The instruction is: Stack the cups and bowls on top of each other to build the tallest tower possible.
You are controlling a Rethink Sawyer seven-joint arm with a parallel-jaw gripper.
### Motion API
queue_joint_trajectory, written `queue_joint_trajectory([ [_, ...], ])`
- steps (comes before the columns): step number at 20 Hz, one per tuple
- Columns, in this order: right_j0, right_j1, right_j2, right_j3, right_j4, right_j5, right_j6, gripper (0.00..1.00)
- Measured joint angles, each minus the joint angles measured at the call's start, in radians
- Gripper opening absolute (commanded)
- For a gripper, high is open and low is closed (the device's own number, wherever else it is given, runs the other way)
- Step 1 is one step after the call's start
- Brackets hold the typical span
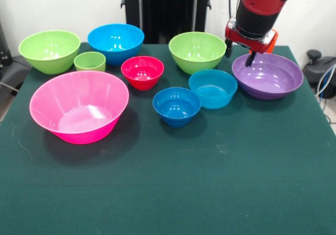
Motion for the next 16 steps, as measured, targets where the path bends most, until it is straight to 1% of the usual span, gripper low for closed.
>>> queue_joint_trajectory([
  [16,-0.044,0.012,0.009,0.019,0.001,0.000,0.000,1.00],
])
